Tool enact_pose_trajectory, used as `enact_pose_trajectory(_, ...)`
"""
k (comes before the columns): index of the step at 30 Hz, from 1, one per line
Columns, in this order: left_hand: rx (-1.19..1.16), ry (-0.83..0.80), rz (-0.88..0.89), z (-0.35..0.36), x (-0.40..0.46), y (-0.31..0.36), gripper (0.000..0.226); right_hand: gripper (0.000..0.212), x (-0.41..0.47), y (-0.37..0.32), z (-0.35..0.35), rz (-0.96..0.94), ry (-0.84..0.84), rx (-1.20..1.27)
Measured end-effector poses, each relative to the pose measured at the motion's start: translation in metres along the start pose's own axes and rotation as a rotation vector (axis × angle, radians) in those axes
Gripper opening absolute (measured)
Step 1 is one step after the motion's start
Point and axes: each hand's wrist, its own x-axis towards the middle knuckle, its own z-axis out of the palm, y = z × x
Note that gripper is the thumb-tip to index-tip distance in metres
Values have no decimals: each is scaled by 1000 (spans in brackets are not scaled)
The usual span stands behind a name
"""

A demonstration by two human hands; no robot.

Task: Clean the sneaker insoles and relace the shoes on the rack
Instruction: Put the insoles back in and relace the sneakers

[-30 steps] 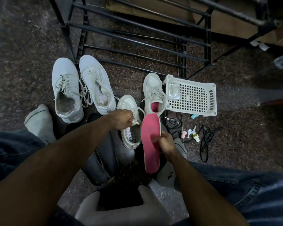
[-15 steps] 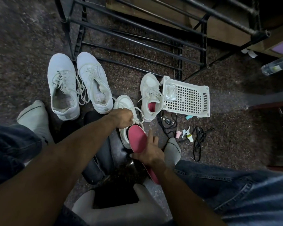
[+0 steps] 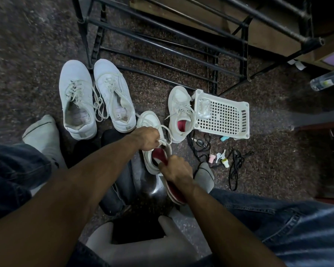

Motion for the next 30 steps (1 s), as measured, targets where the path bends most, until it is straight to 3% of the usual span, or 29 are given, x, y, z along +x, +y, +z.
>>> enact_pose_trajectory(4,-13,8,-6,-1,-1,2,30,53,9,-12,-2,25,56,48)
enact_pose_trajectory(12,-39,-20,8,-3,0,-1,26,99,-24,18,33,71,-22,3)
enact_pose_trajectory(19,-25,-8,11,-2,-1,-1,30,71,-23,16,32,19,101,101)
enact_pose_trajectory(24,-26,5,3,0,0,-1,29,55,-3,-11,24,132,102,275)
enact_pose_trajectory(30,-41,0,12,0,1,-2,28,60,-1,13,25,205,16,374)
